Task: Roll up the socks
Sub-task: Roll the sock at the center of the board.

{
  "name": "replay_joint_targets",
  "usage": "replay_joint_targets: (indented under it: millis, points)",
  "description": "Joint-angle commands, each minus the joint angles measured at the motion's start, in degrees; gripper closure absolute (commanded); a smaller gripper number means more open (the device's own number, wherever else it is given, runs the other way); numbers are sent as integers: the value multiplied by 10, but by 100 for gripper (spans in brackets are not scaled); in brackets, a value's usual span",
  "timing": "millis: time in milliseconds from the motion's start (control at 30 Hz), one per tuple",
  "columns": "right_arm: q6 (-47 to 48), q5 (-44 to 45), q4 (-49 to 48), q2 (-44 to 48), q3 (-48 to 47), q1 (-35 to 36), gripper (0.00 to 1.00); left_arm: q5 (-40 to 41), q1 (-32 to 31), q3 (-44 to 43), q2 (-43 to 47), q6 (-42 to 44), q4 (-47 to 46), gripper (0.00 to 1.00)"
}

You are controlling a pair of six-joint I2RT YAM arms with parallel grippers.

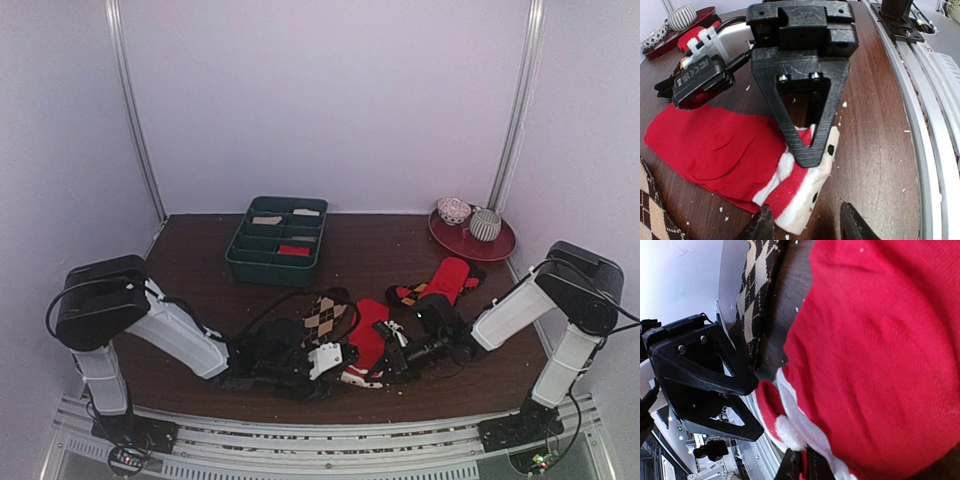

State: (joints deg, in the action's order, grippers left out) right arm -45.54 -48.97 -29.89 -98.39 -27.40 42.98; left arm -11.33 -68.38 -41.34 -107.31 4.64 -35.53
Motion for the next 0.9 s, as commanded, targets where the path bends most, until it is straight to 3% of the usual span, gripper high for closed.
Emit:
replay_joint_targets:
  millis: [0, 167, 333, 500, 633, 867]
  points:
    - [14, 23, 92, -24, 19, -6, 98, -7, -3, -36, -21, 26, -13, 56]
    - [16, 18, 89, -25, 21, -10, 98, -16, -3, -66, -46, 38, 26, 60]
    - [12, 14, 82, -22, 25, -13, 98, -17, -3, -100, -77, 29, 88, 74]
    - [13, 12, 80, -19, 27, -16, 98, -20, -3, -72, -74, 0, 94, 72]
    - [12, 10, 71, -21, 27, -16, 96, -26, -3, -62, -74, -15, 95, 98]
    - [87, 18, 97, 63, 3, -17, 82, -43, 8, -94, -94, -102, 184, 100]
